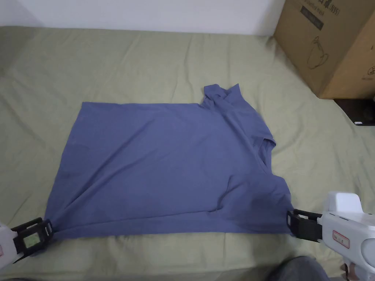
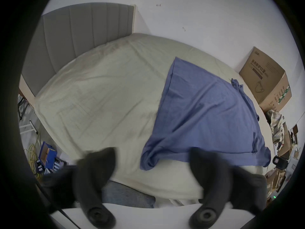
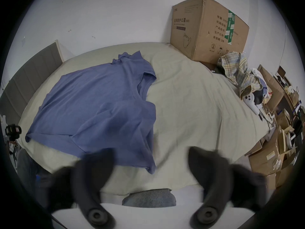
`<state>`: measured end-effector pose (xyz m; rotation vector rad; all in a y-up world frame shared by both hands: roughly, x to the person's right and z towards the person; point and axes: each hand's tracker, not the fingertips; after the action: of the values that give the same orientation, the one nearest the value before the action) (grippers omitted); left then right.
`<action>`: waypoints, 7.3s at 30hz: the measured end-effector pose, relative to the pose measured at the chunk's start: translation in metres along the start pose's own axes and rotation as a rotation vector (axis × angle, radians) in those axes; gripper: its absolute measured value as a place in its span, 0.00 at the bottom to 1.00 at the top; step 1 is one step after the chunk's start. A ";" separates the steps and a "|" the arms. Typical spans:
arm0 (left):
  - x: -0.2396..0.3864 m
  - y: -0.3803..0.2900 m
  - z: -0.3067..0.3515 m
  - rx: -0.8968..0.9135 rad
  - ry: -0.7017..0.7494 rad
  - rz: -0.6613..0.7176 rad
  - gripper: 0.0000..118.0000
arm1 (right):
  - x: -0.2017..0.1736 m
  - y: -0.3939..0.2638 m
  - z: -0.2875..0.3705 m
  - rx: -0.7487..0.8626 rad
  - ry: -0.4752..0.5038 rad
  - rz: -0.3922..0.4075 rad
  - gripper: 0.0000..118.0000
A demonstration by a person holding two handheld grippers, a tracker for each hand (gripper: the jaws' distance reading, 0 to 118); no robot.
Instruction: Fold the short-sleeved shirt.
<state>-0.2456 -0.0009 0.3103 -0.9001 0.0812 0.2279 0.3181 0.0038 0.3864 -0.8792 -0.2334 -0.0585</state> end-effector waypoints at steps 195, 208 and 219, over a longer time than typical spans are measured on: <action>0.093 0.131 -0.157 -0.305 0.072 -0.274 0.00 | -0.085 0.095 0.018 0.379 0.042 0.050 0.00; 0.076 0.159 -0.108 -0.106 -0.053 -0.198 0.00 | -0.026 0.183 -0.083 -0.067 0.038 -0.060 0.98; 0.067 0.147 -0.132 -0.166 -0.010 -0.153 0.00 | -0.016 0.143 -0.186 -0.355 -0.015 -0.091 0.56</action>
<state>-0.2108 -0.0050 0.1044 -1.0657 -0.0164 0.0972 0.3570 -0.0485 0.1610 -1.2228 -0.2822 -0.1816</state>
